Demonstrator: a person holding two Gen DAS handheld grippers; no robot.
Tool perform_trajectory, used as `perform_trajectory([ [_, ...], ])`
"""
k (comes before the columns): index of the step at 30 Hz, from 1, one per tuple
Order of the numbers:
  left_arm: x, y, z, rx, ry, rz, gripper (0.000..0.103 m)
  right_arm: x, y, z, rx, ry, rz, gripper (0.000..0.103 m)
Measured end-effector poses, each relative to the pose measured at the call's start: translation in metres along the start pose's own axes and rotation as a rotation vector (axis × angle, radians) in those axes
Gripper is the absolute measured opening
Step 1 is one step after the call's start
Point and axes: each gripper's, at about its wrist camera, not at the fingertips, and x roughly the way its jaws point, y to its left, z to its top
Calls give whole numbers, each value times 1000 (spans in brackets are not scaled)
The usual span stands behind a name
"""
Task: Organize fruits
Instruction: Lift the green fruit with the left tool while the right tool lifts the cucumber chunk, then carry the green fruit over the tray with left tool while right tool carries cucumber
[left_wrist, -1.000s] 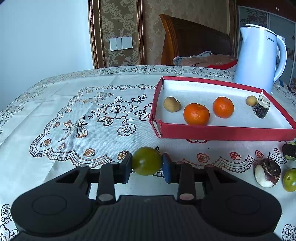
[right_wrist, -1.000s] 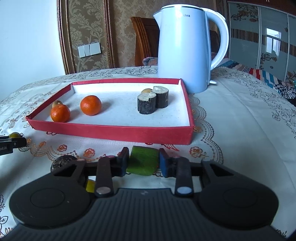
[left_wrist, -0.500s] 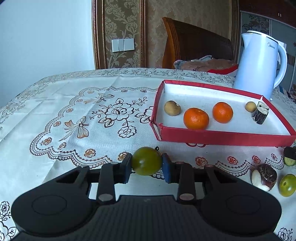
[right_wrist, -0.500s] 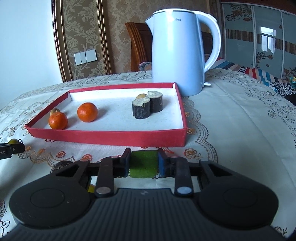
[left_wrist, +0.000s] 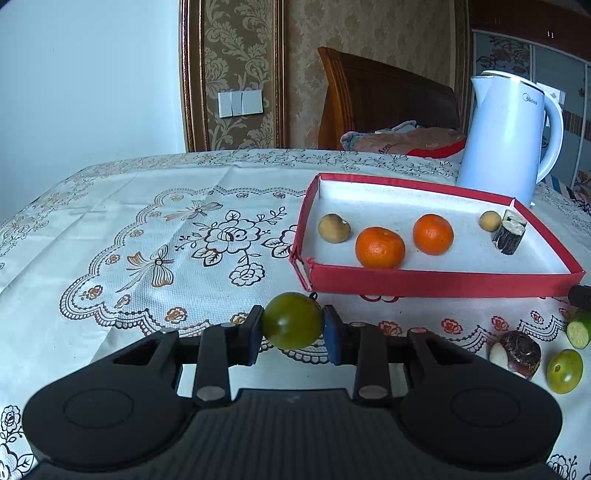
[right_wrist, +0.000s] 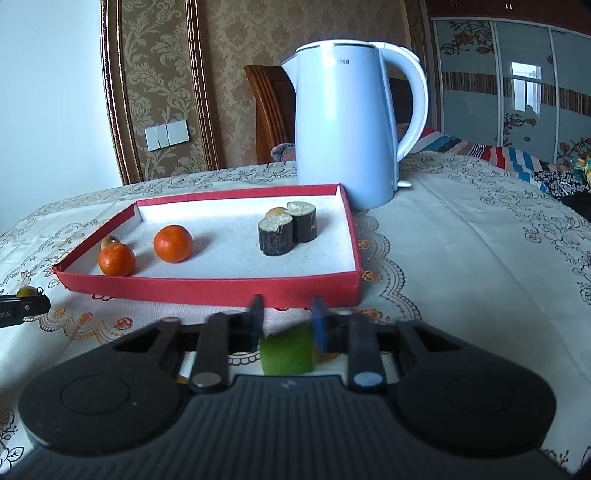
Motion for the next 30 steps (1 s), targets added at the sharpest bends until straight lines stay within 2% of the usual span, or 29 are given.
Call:
perform_trajectory([
  [2, 0, -1, 0, 2, -3, -3, 33, -3, 1, 0, -6, -15, 0, 16],
  [5, 0, -2, 0, 7, 2, -5, 33, -2, 4, -1, -36, 9, 16, 16],
  [7, -1, -1, 0, 2, -2, -8, 33, -8, 2, -1, -28, -7, 11, 27],
  [8, -2, 0, 0, -3, -3, -10, 33, -12, 0, 0, -24, -16, 5, 46],
  [9, -2, 0, 1, -8, -3, -12, 33, -18, -3, 0, -20, -27, 2, 71],
  [11, -2, 2, 1, -15, 2, -20, 33, -31, -11, -3, -11, -53, -20, 96],
  [14, -1, 1, 1, -15, 9, -30, 33, -38, -21, -11, -17, -34, -45, 96],
  [18, -1, 0, 0, -11, 6, -24, 33, -34, -27, -12, -5, 15, -22, 93],
  [22, -1, 0, 0, -12, 12, -24, 33, -21, -13, -12, -90, 67, -53, 87],
  [24, -1, -1, 0, -8, 12, -22, 33, -15, -10, -12, -111, 100, -72, 64],
  [27, -1, -1, 0, -7, 11, -25, 33, -11, -12, -13, -100, 119, -40, 39],
  [30, -1, -1, 0, -6, 10, -23, 33, -11, -12, -13, -102, 122, -21, 27],
])
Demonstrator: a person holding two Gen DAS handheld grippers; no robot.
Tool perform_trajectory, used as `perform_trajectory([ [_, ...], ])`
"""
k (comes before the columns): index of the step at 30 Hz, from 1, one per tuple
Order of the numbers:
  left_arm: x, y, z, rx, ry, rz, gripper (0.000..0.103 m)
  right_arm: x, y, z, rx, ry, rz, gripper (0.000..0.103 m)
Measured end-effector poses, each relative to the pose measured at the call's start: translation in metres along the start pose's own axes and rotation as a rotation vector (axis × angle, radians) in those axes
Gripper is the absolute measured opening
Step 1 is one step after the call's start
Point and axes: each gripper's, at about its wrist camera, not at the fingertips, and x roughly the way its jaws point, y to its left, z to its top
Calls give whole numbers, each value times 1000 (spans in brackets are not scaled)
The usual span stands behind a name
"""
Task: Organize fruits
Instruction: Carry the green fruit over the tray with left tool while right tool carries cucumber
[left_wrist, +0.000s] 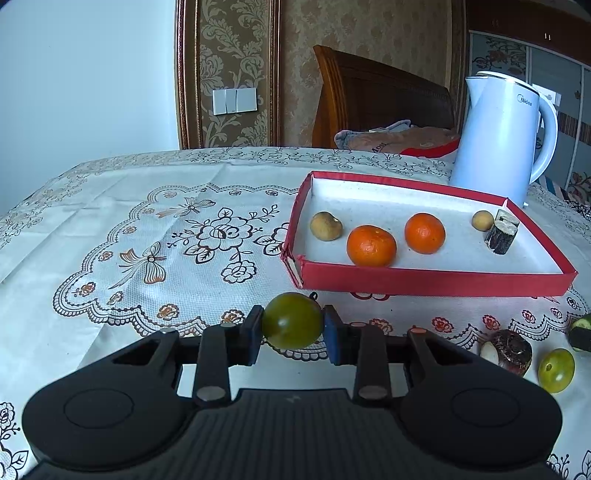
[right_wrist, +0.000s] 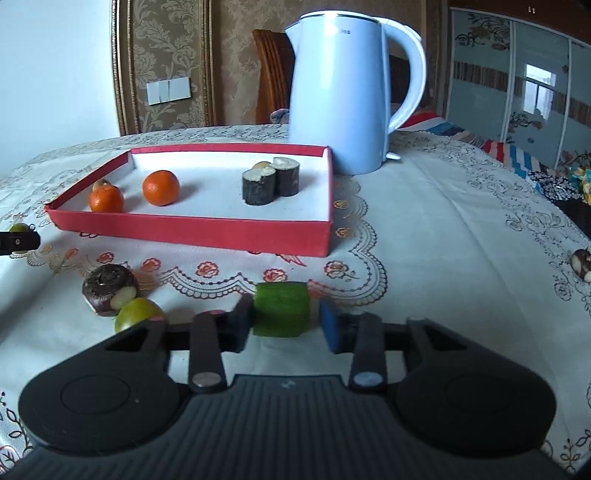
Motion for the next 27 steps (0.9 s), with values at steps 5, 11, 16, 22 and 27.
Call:
perform_trajectory([
  [5, 0, -1, 0, 5, -6, 0, 33, -2, 1, 0, -2, -11, -12, 27],
  [11, -4, -3, 0, 14, -30, -3, 33, -11, -2, 0, 19, -63, -39, 27],
  [16, -12, -4, 3, -1, -76, -40, 33, -16, 0, 4, 42, -96, -27, 27],
  [22, -17, -19, 14, 9, -88, -70, 33, -23, 11, 21, 31, -151, -7, 27],
  [27, -14, -35, 24, 27, -92, -78, 33, -17, 23, 38, -2, -183, -14, 27],
])
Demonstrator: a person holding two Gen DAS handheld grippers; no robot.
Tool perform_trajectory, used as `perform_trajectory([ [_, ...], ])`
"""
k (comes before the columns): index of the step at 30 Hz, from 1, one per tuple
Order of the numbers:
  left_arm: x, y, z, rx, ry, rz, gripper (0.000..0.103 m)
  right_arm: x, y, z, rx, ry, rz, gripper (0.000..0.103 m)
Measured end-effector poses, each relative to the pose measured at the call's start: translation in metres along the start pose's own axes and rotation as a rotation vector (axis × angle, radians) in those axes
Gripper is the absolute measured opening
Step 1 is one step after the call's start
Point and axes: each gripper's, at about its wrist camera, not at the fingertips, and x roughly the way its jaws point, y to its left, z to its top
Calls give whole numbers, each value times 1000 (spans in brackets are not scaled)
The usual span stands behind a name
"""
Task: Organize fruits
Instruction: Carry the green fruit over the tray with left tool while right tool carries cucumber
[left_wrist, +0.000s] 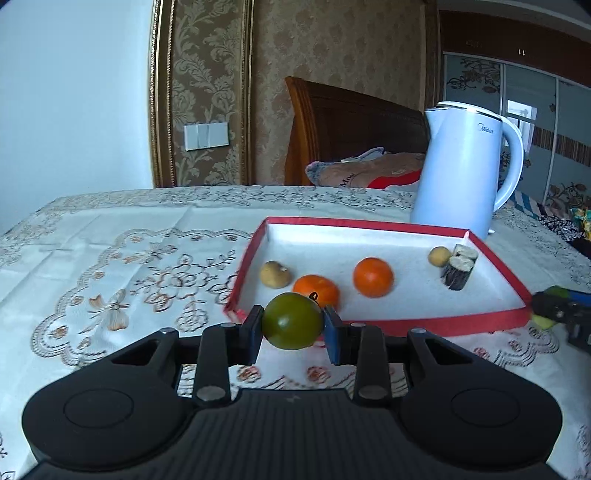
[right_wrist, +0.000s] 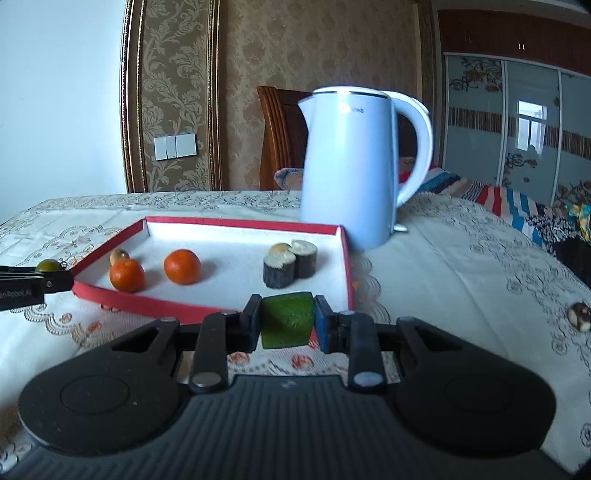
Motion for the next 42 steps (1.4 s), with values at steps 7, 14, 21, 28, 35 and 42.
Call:
perform_trajectory([
  [7, 19, -16, 13, 4, 17, 4, 33, 19, 8, 10, -2, -5, -7, 27],
  [14, 37, -29, 19, 4, 39, -9, 33, 48, 0, 19, 37, 32, -14, 27],
  [21, 49, -42, 18, 26, 57, -17, 33, 71, -1, 17, 41, 77, -14, 27],
  [28, 59, -41, 18, 13, 74, -6, 33, 79, 3, 16, 32, 85, -21, 27],
  [35, 64, -44, 18, 20, 79, 8, 33, 85, 4, 17, 42, 99, -25, 27],
  [42, 68, -50, 17, 40, 75, 14, 33, 99, -2, 15, 86, 152, -15, 27],
])
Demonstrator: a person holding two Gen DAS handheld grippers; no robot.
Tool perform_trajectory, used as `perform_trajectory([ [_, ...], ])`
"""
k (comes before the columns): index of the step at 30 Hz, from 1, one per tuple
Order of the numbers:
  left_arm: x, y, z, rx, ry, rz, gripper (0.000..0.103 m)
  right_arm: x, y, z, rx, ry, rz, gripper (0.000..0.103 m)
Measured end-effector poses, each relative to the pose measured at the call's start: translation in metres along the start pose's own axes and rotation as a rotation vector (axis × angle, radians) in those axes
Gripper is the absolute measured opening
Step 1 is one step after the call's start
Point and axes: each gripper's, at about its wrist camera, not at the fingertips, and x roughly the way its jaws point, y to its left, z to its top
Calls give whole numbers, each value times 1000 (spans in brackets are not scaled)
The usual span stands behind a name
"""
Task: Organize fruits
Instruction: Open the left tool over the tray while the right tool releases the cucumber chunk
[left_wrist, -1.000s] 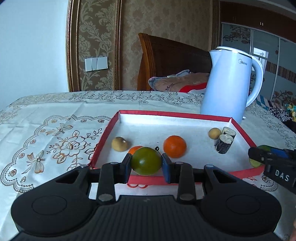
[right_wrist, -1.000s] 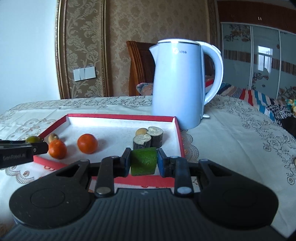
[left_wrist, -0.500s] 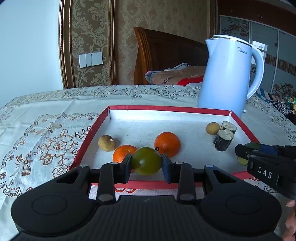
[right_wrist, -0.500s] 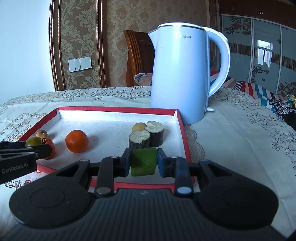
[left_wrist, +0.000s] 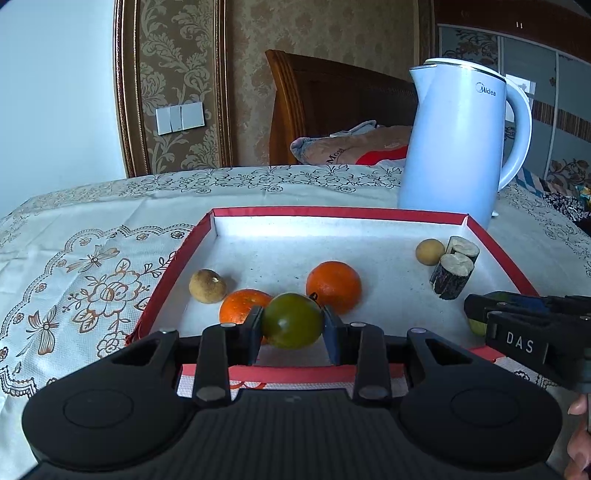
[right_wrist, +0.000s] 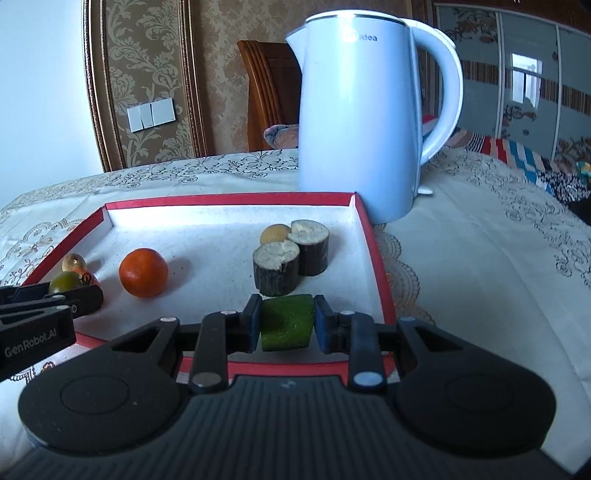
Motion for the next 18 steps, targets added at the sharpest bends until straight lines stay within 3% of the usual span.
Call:
perform_trajectory([
  [10, -6, -10, 1, 27, -42, -17, 33, 8, 3, 1, -16, 19, -15, 27],
  [18, 8, -12, 2, 29, 5, -9, 33, 10, 5, 3, -22, 18, -22, 27],
])
